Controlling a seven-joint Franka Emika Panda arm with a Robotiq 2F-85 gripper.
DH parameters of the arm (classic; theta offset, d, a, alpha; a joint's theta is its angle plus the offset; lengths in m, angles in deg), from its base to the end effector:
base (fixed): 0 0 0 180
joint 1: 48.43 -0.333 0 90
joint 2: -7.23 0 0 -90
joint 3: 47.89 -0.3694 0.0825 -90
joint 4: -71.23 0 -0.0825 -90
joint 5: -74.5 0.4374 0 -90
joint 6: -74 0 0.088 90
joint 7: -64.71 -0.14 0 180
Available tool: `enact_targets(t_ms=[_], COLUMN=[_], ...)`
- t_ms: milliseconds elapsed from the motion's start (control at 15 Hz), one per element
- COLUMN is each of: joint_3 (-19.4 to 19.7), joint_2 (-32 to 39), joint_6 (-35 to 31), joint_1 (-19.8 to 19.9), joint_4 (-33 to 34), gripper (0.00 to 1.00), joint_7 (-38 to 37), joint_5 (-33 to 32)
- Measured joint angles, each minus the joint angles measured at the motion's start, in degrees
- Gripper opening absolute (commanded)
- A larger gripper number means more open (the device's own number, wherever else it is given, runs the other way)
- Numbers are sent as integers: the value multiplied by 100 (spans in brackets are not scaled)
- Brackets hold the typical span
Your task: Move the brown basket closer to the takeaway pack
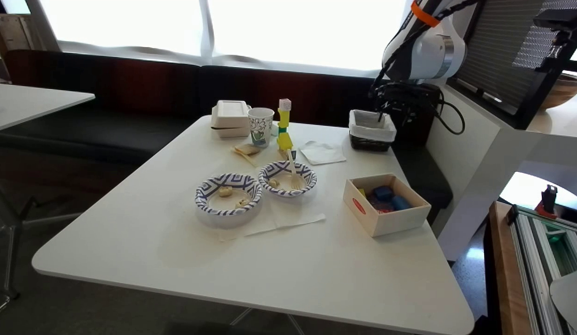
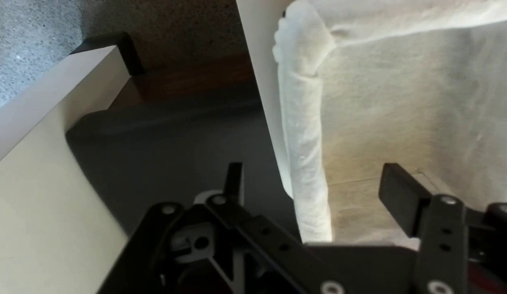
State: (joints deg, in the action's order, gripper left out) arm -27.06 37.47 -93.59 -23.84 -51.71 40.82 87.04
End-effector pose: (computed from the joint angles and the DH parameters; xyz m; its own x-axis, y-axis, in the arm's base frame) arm 0.4499 -0.4744 0.1669 0.2051 -0.9306 0.3032 -0.9712 -0.2318 -0.0545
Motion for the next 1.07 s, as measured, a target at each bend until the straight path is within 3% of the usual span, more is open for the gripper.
enact_targets(t_ms=[467,1067], joint_3=[10,61], joint_2=[225,-124], joint_6=[141,1349], joint_1=[13,-52], joint_4=[160,221], gripper=[0,4], joint_7=[34,423], joint_5=[42,2])
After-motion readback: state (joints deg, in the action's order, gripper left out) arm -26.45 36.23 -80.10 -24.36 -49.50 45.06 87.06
